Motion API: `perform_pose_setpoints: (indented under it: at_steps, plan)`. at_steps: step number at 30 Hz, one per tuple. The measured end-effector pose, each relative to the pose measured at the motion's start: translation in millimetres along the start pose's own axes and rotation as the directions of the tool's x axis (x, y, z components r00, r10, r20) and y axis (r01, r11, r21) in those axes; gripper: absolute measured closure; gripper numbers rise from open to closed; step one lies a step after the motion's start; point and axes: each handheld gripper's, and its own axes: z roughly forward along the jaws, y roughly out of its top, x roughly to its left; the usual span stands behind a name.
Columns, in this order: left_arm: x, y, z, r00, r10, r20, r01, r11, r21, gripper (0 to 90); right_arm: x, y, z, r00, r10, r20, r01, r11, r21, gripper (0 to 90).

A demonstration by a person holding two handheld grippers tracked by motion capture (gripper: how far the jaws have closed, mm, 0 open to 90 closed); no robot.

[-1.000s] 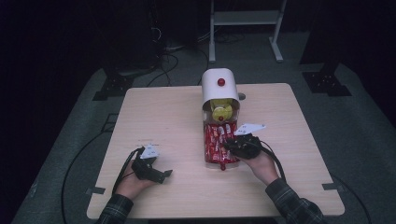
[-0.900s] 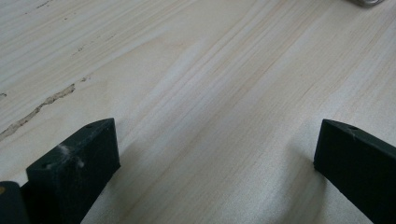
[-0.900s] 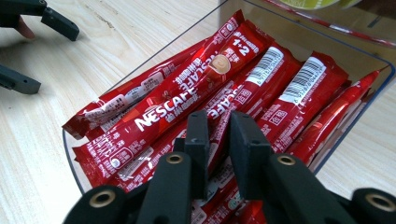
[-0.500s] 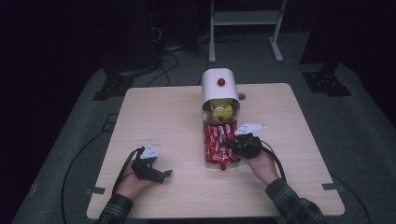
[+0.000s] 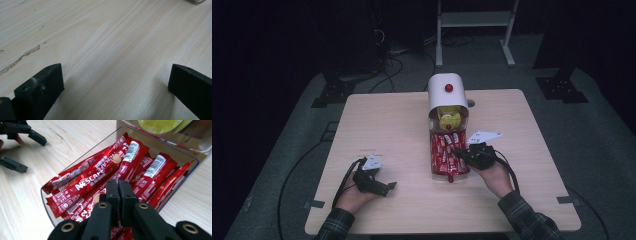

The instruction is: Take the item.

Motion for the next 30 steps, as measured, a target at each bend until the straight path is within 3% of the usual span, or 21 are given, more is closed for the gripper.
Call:
perform_pose_setpoints:
  at_steps: [21, 30]
  plan:
    - [-0.3, -0.1, 0.2, 1.0, -0.004, 0.0, 0.004, 1.0, -0.004, 0.0, -7.1, -2.1, -18.9, 1.0, 0.001, 0.009, -0.001, 1.0, -0.023, 87.0]
    - [0.0, 0.0, 0.1, 1.0, 0.0, 0.0, 0.0, 1.0, -0.001, 0.0, -13.8, -5.6, -28.0, 0.9994, 0.024, 0.025, -0.023, 0.999, -0.022, 87.2]
